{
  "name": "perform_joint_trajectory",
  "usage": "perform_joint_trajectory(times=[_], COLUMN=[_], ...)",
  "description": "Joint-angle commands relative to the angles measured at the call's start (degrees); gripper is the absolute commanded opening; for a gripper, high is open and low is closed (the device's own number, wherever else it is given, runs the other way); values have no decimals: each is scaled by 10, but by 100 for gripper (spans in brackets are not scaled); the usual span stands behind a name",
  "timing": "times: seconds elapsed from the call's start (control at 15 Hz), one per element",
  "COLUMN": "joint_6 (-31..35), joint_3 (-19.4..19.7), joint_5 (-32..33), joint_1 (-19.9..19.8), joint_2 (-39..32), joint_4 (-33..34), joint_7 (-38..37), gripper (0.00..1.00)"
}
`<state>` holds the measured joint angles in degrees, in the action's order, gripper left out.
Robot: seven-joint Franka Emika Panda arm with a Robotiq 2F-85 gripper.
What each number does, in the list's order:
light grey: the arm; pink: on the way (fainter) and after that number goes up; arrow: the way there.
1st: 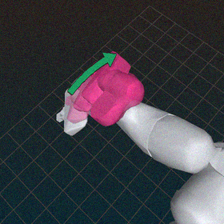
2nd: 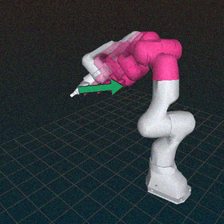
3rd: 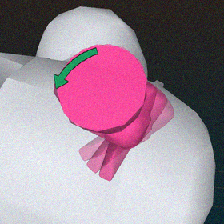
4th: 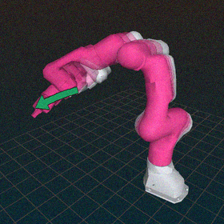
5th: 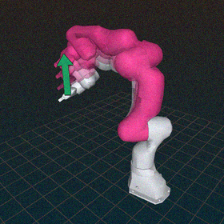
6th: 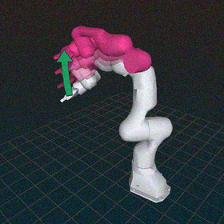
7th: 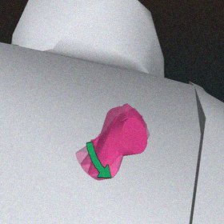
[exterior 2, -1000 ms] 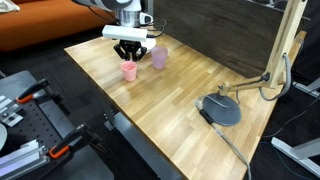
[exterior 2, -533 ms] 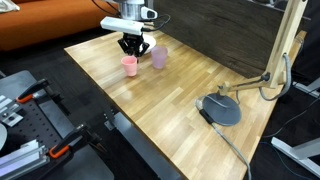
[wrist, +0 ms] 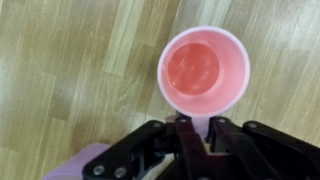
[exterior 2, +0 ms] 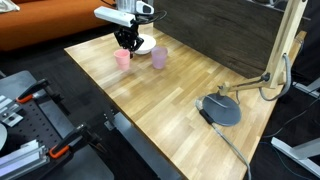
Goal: Pour the contents of the mug into the cup
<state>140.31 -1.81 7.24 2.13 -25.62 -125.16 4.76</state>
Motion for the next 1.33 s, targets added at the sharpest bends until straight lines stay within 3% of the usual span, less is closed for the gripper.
perform_joint_trajectory(times=[0.0, 0.2, 0.27, 0.67, 0.93, 1.27], joint_6=[-2, -2, -2, -7, -7, 16], joint_3=[1, 1, 1, 14, 40, 102], joint_5=[-1, -1, -1, -56, -100, -99], joint_1=[1, 1, 1, -19, -38, -55], joint_2=[0, 0, 0, 23, 41, 54], joint_4=[1, 1, 1, -23, -50, -85], joint_7=[1, 1, 1, -45, -100, -184], gripper=[15, 15, 4, 4, 4, 4])
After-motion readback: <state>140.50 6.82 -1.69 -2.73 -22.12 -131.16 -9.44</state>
